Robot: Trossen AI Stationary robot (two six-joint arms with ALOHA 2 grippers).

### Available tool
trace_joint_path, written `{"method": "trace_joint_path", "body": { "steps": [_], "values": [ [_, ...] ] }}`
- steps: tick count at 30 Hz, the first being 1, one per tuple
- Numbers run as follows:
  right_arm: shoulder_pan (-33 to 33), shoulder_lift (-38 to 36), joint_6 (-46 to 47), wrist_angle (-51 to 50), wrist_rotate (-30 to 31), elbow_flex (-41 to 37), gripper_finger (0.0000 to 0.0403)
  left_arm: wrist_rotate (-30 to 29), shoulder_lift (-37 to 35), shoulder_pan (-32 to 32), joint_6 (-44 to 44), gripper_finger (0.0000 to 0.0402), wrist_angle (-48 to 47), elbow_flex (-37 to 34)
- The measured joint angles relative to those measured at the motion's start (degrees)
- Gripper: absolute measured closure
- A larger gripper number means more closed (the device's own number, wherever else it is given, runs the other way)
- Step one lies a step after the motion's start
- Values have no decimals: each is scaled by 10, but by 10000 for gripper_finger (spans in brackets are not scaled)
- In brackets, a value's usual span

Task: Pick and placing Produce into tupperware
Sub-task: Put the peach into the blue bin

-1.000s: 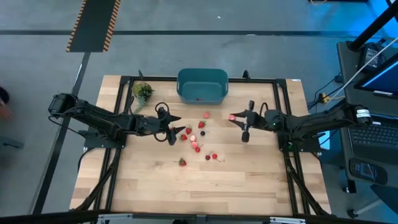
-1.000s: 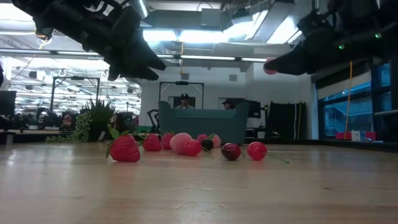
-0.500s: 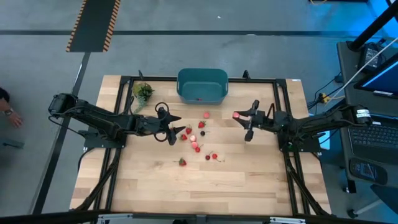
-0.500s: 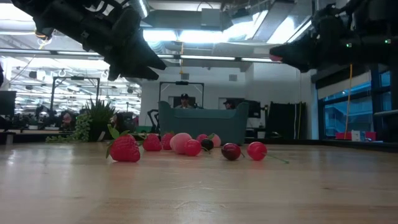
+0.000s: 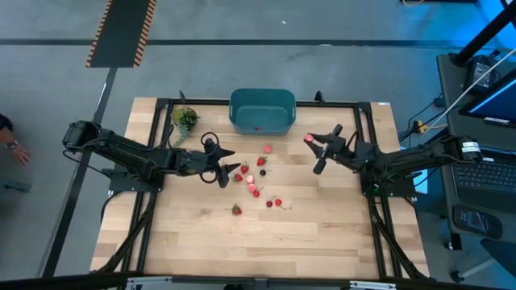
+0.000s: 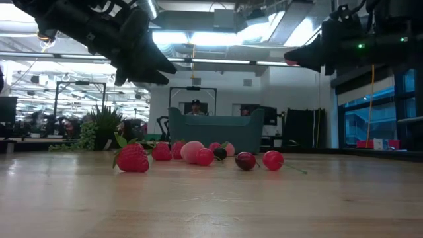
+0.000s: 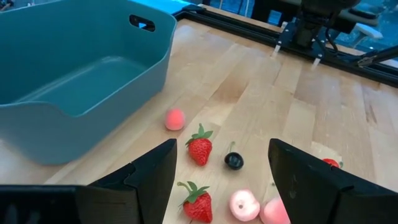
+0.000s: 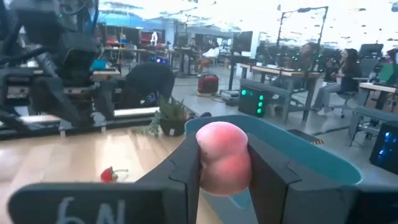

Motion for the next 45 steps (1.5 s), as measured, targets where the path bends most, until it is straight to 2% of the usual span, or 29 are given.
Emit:
{"method": "trace_joint_path", "body": {
  "steps": [27, 36, 45],
  "values": [
    [-68, 2, 31, -8, -2, 11, 299, -4, 0, 0, -2, 156, 23, 0],
    [-70, 69, 28, -38, -7, 58, 299, -4, 0, 0, -2, 156, 27, 0],
    [-70, 125, 60, -37, -17, 63, 299, -4, 0, 0, 0, 156, 27, 0]
  ]
}}
